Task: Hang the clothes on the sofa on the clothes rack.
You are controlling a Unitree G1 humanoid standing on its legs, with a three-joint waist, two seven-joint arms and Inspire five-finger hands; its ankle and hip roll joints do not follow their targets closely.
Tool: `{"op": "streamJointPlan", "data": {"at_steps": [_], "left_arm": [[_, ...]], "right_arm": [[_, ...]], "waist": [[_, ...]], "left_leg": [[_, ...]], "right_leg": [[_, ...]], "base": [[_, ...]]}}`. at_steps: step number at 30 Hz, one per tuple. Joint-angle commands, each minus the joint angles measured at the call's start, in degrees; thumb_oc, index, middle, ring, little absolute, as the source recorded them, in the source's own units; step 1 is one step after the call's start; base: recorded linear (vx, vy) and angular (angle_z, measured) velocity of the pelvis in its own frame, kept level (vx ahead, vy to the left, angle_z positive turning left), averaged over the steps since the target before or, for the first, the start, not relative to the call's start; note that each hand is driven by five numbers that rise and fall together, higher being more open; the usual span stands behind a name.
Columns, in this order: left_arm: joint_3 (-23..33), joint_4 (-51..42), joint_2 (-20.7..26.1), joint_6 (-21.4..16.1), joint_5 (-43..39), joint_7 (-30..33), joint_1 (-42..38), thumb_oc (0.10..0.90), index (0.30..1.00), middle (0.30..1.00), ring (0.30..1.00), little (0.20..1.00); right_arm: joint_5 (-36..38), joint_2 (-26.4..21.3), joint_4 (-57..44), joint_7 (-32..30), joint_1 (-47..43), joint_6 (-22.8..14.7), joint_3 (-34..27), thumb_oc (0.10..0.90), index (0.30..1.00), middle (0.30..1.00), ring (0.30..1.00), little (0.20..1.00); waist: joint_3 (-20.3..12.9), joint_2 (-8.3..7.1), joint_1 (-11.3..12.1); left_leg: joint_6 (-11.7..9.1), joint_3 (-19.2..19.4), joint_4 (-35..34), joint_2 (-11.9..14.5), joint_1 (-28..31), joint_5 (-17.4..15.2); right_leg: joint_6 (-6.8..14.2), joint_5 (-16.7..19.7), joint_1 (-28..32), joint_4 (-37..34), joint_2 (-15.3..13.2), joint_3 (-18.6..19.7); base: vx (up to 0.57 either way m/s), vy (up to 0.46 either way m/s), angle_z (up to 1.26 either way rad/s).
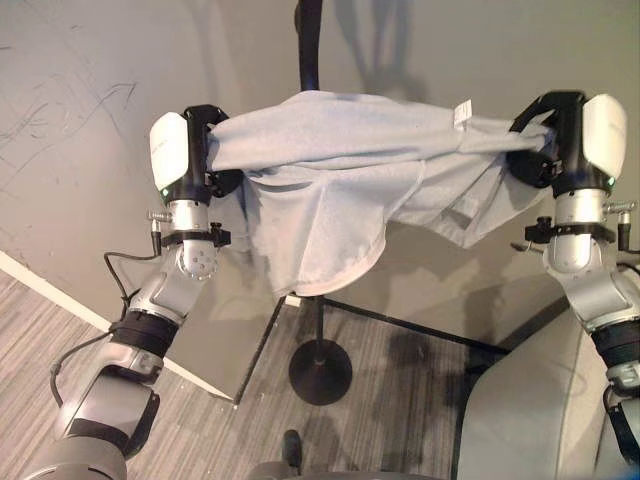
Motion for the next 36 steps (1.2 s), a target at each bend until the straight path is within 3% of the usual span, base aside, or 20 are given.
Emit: {"op": "streamJointPlan", "data": {"at_steps": [1,5,6,12,13,14,16,17,18,19,24,31,36], "left_arm": [[6.5,0.6,1.1,-2.0,-2.8,1.2,2.9,0.4,0.3,0.3,0.3,0.3],[7.7,-1.7,-5.5,-4.0,-8.2,0.0,11.1,0.4,0.3,0.3,0.3,0.3],[7.1,-3.2,-8.8,-5.0,-12.7,-0.2,13.3,0.4,0.3,0.3,0.3,0.3],[4.5,-8.0,-13.6,-7.9,-20.9,-4.5,18.4,0.416,0.324,0.324,0.324,0.324],[3.9,-8.6,-14.2,-8.1,-22.1,-5.1,19.3,0.527,0.491,0.491,0.491,0.491],[2.5,-9.6,-15.1,-8.4,-24.9,-6.8,20.5,0.689,0.733,0.733,0.733,0.733],[2.5,-9.6,-15.0,-8.4,-25.0,-6.8,20.5,0.8,0.9,0.9,0.9,0.9],[1.5,-9.8,-16.0,-8.7,-29.4,-8.4,21.5,0.8,0.9,0.9,0.9,0.9],[1.1,-10.1,-16.2,-8.7,-31.6,-9.4,22.0,0.8,0.9,0.9,0.9,0.9],[1.1,-10.8,-16.2,-8.5,-37.0,-11.9,23.1,0.8,0.9,0.9,0.9,0.9],[2.7,-12.9,-14.9,-6.9,-48.0,-18.1,25.6,0.8,0.9,0.9,0.9,0.9],[5.9,-14.7,-12.0,-3.2,-45.3,-18.9,27.9,0.8,0.9,0.9,0.9,0.9],[11.3,-18.6,-9.0,-1.1,-41.6,-22.0,32.8,0.8,0.9,0.9,0.9,0.9]], "right_arm": [[2.1,-0.8,0.6,-0.6,4.1,0.0,-5.4,0.4,0.3,0.3,0.3,0.3],[1.1,8.2,-2.4,2.1,13.9,-0.9,-5.7,0.4,0.3,0.3,0.3,0.3],[2.8,13.2,-2.7,3.2,16.3,-1.9,-4.1,0.4,0.3,0.3,0.3,0.3],[5.6,21.5,-4.1,7.2,20.4,-4.1,2.7,0.4,0.3,0.3,0.3,0.3],[6.6,22.5,-4.7,8.1,21.0,-4.5,3.9,0.4,0.3,0.3,0.3,0.3],[8.6,24.2,-5.7,9.6,21.8,-5.1,6.1,0.4,0.3,0.3,0.3,0.3],[8.7,24.2,-5.7,9.6,21.9,-5.1,6.1,0.402,0.302,0.302,0.302,0.302],[10.3,25.0,-7.1,10.8,22.6,-5.3,7.8,0.576,0.564,0.564,0.564,0.564],[10.7,25.1,-7.8,11.1,22.9,-5.2,8.3,0.8,0.9,0.9,0.9,0.9],[11.3,24.7,-9.7,11.8,23.0,-5.0,8.2,0.8,0.9,0.9,0.9,0.9],[14.2,23.8,-13.6,12.9,23.5,-4.9,4.9,0.8,0.9,0.9,0.9,0.9],[11.4,20.2,-18.3,13.5,24.3,-4.3,-1.8,0.8,0.9,0.9,0.9,0.9],[8.1,16.5,-21.8,15.8,27.8,-4.5,-9.4,0.8,0.9,0.9,0.9,0.9]], "waist": [[-5.7,-2.16,2.1],[-5.3,-2.41,2.0],[-4.9,-2.26,1.8],[-4.4,-1.88,1.6],[-4.4,-1.79,1.5],[-4.2,-1.56,1.4],[-4.2,-1.57,1.4],[-4.1,-1.39,1.3],[-4.0,-1.28,1.2],[-4.0,-1.06,1.1],[-4.0,-0.56,1.0],[-4.2,-0.27,0.9],[-4.2,-0.26,1.0]], "left_leg": [[-3.7,1.3,0.2,3.6,3.1,-5.4],[-3.2,1.6,0.2,3.4,3.7,-6.1],[-3.0,1.6,0.2,3.5,3.7,-6.1],[-2.8,1.5,0.2,3.8,3.9,-6.0],[-2.9,1.5,0.2,3.8,3.9,-6.0],[-2.8,1.4,0.2,3.9,4.0,-6.0],[-2.9,1.3,0.2,3.9,4.0,-6.0],[-2.8,1.4,0.2,4.0,4.1,-5.9],[-2.8,1.3,0.2,4.0,4.1,-5.9],[-2.9,1.4,0.2,4.1,4.2,-5.9],[-2.9,1.3,0.2,4.1,4.2,-5.9],[-2.9,1.1,0.2,4.3,4.4,-6.1],[-2.9,1.0,0.2,4.5,4.4,-6.3]], "right_leg": [[2.9,1.4,-0.5,1.3,-3.1,1.2],[3.0,1.8,-0.6,0.8,-3.3,1.2],[2.9,2.0,-0.9,0.7,-3.3,1.3],[2.7,2.2,-1.4,0.5,-3.0,1.8],[2.7,2.2,-1.4,0.5,-3.0,1.8],[2.6,2.2,-1.6,0.4,-2.9,1.9],[2.6,2.2,-1.5,0.4,-2.9,1.8],[2.5,2.2,-1.6,0.4,-2.8,2.0],[2.5,2.2,-1.6,0.4,-2.8,1.9],[2.5,2.2,-1.6,0.4,-2.8,1.9],[2.6,2.2,-1.7,0.4,-2.5,1.8],[2.5,2.0,-1.7,0.6,-2.2,1.8],[2.5,1.7,-1.7,0.6,-2.0,1.7]], "base": [[0.04,0.006,-0.05],[0.04,-0.007,-0.06],[0.01,-0.011,-0.06],[-0.01,-0.013,-0.11],[0.0,0.0,0.0],[0.0,0.0,0.0],[0.0,0.0,0.0],[0.0,0.0,0.0],[0.0,0.0,0.0],[0.0,0.0,0.0],[0.0,0.0,0.0],[0.0,0.0,0.0],[0.0,0.0,0.0]]}}
